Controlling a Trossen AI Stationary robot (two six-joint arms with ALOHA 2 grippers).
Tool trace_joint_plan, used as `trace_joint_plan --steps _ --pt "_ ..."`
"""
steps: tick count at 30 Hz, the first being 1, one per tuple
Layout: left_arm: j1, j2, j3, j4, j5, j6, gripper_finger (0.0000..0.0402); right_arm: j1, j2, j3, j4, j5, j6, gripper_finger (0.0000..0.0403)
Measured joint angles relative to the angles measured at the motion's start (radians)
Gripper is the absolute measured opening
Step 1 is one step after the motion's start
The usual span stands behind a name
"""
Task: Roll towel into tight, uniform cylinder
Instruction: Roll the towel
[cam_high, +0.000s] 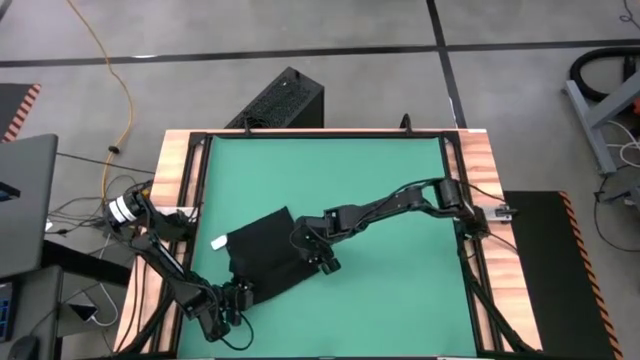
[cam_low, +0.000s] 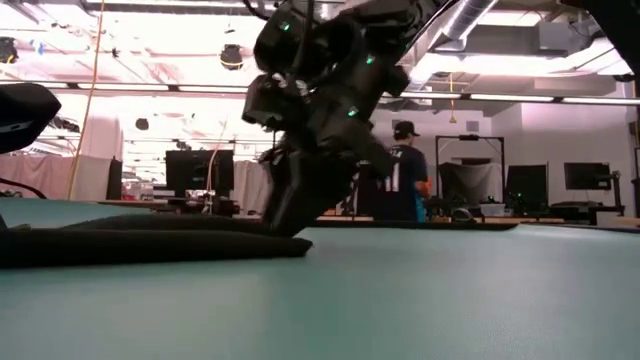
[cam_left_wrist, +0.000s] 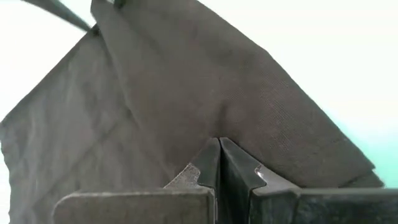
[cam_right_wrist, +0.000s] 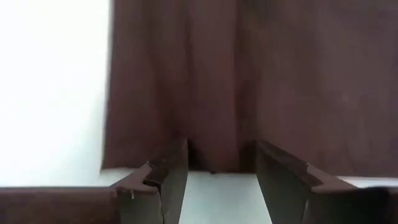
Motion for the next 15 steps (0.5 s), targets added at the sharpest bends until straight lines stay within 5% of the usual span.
trace_joint_plan --steps 15 --pt "0.003 -0.034 0.000 -0.096 0.007 0.048 0.0000 -0.043 -0.079 -0.005 -0.089 0.009 0.003 0.0202"
